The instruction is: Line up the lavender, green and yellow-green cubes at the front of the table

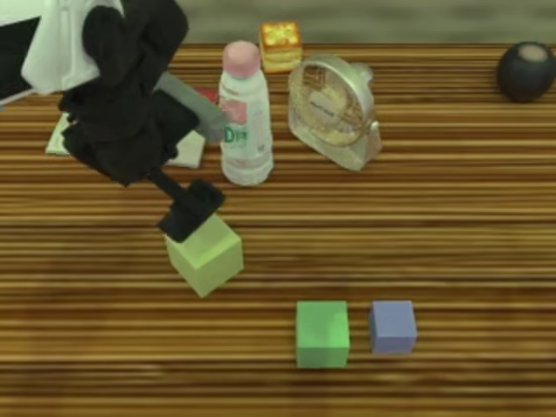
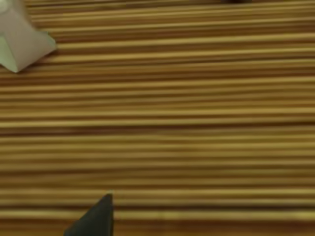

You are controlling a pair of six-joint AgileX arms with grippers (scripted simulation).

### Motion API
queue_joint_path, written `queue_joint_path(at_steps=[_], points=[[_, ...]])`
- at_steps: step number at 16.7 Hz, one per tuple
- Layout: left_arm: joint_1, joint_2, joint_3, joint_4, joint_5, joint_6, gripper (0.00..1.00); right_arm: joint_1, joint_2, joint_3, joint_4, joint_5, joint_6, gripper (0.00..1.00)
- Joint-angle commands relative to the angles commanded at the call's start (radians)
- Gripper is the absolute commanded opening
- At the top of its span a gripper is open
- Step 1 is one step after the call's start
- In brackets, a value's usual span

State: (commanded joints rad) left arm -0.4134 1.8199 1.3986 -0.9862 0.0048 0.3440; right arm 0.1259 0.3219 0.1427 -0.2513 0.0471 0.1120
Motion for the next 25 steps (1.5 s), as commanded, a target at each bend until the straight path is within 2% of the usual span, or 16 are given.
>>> queue_joint_path(at_steps=[6, 13, 21, 25], points=[[-0.063, 0.247, 0.214, -0.125, -0.002, 0.05, 1.0, -0.109, -0.305, -0.137, 0.235, -0.044, -0.105, 1.0], [-0.063, 0.263, 0.227, -0.129, -0.003, 0.053, 1.0, -0.116, -0.322, -0.143, 0.251, -0.047, -0.112, 1.0], [-0.065, 0.37, 0.066, 0.146, -0.002, 0.056, 1.0, -0.116, -0.322, -0.143, 0.251, -0.047, -0.112, 1.0], [-0.065, 0.384, 0.046, 0.175, -0.002, 0.056, 1.0, -0.116, -0.322, -0.143, 0.251, -0.047, -0.112, 1.0]])
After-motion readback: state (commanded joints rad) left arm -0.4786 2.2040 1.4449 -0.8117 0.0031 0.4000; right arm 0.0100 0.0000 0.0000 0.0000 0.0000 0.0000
